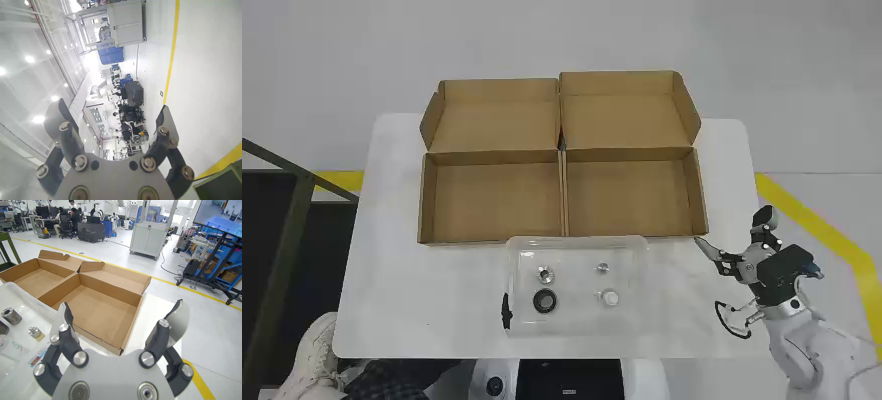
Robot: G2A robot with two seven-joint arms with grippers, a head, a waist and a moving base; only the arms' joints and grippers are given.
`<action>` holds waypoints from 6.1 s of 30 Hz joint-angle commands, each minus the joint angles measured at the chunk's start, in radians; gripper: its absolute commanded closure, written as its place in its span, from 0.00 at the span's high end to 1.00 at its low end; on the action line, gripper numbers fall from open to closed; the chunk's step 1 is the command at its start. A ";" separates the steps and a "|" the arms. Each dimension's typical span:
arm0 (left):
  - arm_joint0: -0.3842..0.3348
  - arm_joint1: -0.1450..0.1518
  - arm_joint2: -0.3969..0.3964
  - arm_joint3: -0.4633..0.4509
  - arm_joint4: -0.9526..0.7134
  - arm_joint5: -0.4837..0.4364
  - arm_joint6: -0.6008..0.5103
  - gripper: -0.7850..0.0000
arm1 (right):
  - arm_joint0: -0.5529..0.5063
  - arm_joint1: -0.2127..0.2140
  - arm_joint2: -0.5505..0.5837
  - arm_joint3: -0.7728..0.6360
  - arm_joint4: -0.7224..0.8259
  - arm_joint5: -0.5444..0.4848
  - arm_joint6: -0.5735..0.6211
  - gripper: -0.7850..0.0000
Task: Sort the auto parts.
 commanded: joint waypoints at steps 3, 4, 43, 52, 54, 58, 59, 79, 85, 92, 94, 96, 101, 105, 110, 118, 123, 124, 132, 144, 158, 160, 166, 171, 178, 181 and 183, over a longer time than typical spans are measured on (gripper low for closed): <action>0.000 0.000 0.000 0.000 0.000 0.000 0.000 1.00 | 0.000 0.000 0.000 0.000 0.000 0.000 0.000 1.00; 0.000 0.000 0.000 0.000 0.000 0.000 0.000 1.00 | 0.000 0.000 0.000 0.000 0.000 0.000 0.000 1.00; 0.000 0.000 0.000 0.000 0.000 0.000 0.000 1.00 | 0.067 0.018 -0.156 -0.052 -0.002 -0.237 0.140 1.00; 0.000 0.000 0.000 0.000 0.000 0.000 0.000 1.00 | 0.082 0.032 -0.246 -0.125 -0.015 -0.393 0.235 1.00; 0.000 0.000 0.000 0.000 0.000 0.000 0.000 1.00 | 0.086 0.036 -0.271 -0.134 -0.020 -0.425 0.266 1.00; 0.000 0.000 0.000 0.000 0.000 0.000 0.000 1.00 | 0.093 0.041 -0.309 -0.135 -0.003 -0.461 0.320 1.00; 0.000 0.000 0.000 0.000 0.000 0.000 0.000 1.00 | 0.095 0.042 -0.317 -0.134 0.005 -0.467 0.334 1.00; 0.000 0.000 0.000 0.000 0.000 0.000 0.000 1.00 | 0.139 0.081 -0.386 -0.116 0.000 -0.470 0.584 1.00; 0.000 0.000 0.000 0.000 0.000 0.000 0.000 1.00 | 0.145 0.091 -0.382 -0.105 -0.004 -0.464 0.605 1.00; 0.000 0.000 0.000 0.000 0.000 0.000 0.000 1.00 | 0.153 0.100 -0.392 -0.093 -0.033 -0.447 0.615 1.00; 0.000 0.000 0.000 0.000 0.000 0.000 0.000 1.00 | 0.155 0.102 -0.396 -0.091 -0.045 -0.443 0.619 0.95; 0.000 0.000 0.000 0.000 0.000 0.000 0.000 1.00 | 0.157 0.104 -0.401 -0.089 -0.052 -0.442 0.621 0.85; 0.000 0.000 0.000 0.000 0.000 0.000 0.000 1.00 | 0.161 0.110 -0.411 -0.083 -0.070 -0.440 0.622 0.93; 0.000 0.000 0.000 0.000 0.000 0.000 0.000 1.00 | 0.165 0.115 -0.419 -0.076 -0.081 -0.437 0.620 0.89; 0.000 0.000 0.000 0.000 0.000 0.000 0.000 1.00 | 0.172 0.120 -0.431 -0.065 -0.089 -0.432 0.618 0.69; 0.000 0.000 0.000 0.000 0.000 0.000 0.000 1.00 | 0.183 0.127 -0.449 -0.051 -0.095 -0.423 0.616 0.48; 0.000 0.000 0.000 0.000 0.000 0.000 0.000 1.00 | 0.188 0.132 -0.458 -0.049 -0.097 -0.425 0.614 0.34; 0.000 0.000 0.000 0.000 0.000 0.000 0.000 1.00 | 0.189 0.133 -0.460 -0.050 -0.098 -0.425 0.612 0.30; 0.000 0.000 0.000 0.000 0.000 0.000 0.000 1.00 | 0.188 0.140 -0.456 -0.062 -0.092 -0.397 0.573 0.00; 0.000 0.000 0.000 0.000 0.000 0.000 0.000 1.00 | 0.185 0.141 -0.432 -0.076 -0.007 -0.261 0.414 0.00; 0.000 0.000 0.000 0.000 0.000 0.000 0.000 1.00 | 0.235 0.123 -0.470 0.009 0.179 -0.125 0.124 0.00; 0.000 0.000 0.000 0.000 0.000 0.000 0.000 1.00 | 0.254 0.120 -0.474 0.013 0.212 -0.113 0.106 0.00; 0.000 0.000 0.000 0.000 0.000 0.000 0.000 1.00 | 0.297 0.110 -0.491 0.009 0.282 -0.072 0.054 0.00; 0.000 0.000 0.000 0.000 0.000 0.000 0.000 1.00 | 0.327 0.104 -0.493 -0.006 0.327 -0.053 0.011 0.00; 0.000 0.000 0.000 0.000 0.000 0.000 0.000 1.00 | 0.365 0.099 -0.486 -0.041 0.348 -0.049 -0.032 0.00; 0.000 0.000 0.000 0.000 0.000 0.000 0.000 1.00 | 0.367 0.097 -0.485 -0.051 0.347 -0.049 -0.058 0.00; 0.000 0.000 0.000 0.000 0.000 0.000 0.000 1.00 | 0.365 0.096 -0.483 -0.058 0.341 -0.053 -0.071 0.00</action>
